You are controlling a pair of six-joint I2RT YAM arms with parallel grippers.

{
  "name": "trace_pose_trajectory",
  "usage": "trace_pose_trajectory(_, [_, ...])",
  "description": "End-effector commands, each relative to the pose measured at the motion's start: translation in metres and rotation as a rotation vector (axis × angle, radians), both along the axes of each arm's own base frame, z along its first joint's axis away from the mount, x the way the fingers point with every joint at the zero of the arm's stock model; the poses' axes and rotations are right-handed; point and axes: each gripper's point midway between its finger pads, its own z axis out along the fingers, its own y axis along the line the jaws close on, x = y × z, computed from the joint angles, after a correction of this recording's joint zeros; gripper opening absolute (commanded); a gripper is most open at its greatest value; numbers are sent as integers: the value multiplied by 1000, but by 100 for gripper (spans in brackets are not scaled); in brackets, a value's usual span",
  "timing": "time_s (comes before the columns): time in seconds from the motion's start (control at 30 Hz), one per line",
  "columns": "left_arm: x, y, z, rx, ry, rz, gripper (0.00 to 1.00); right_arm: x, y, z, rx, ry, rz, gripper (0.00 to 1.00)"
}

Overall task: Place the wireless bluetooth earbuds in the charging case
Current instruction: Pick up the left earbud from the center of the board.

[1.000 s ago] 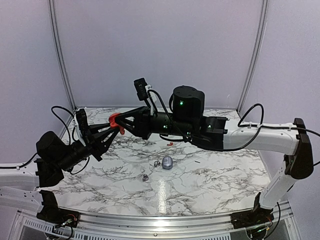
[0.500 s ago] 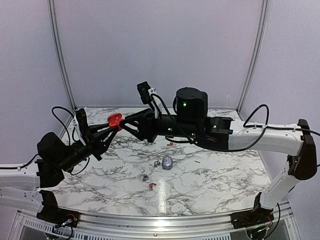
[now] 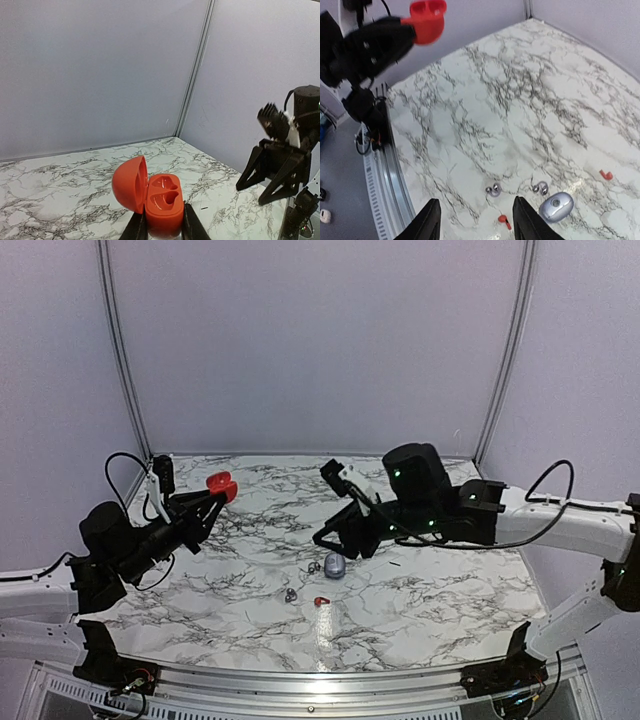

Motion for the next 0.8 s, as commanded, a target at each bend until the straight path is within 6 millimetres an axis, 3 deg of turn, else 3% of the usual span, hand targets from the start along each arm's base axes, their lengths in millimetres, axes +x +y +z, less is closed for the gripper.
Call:
trace_pose_trajectory(0.0, [-1, 0, -18, 23, 64, -14, 0, -15, -14, -91, -300, 128, 87, 48])
trace_pose_trajectory(0.17, [-7, -8, -39, 95, 156, -76, 0, -16, -14, -131, -521, 148, 158, 47])
trace_pose_trajectory(0.3, [-30, -21, -68, 145, 238, -225, 0, -21, -14, -161, -643, 161, 212, 47])
trace_pose_trajectory(0.53, [-66, -21, -96, 160, 272, -371, 0, -24, -5, -186, -722, 130, 315, 46])
trace_pose_trajectory(0.77, [-64, -13, -116, 164, 313, -314, 0, -15, -9, -209, -874, 47, 354, 44])
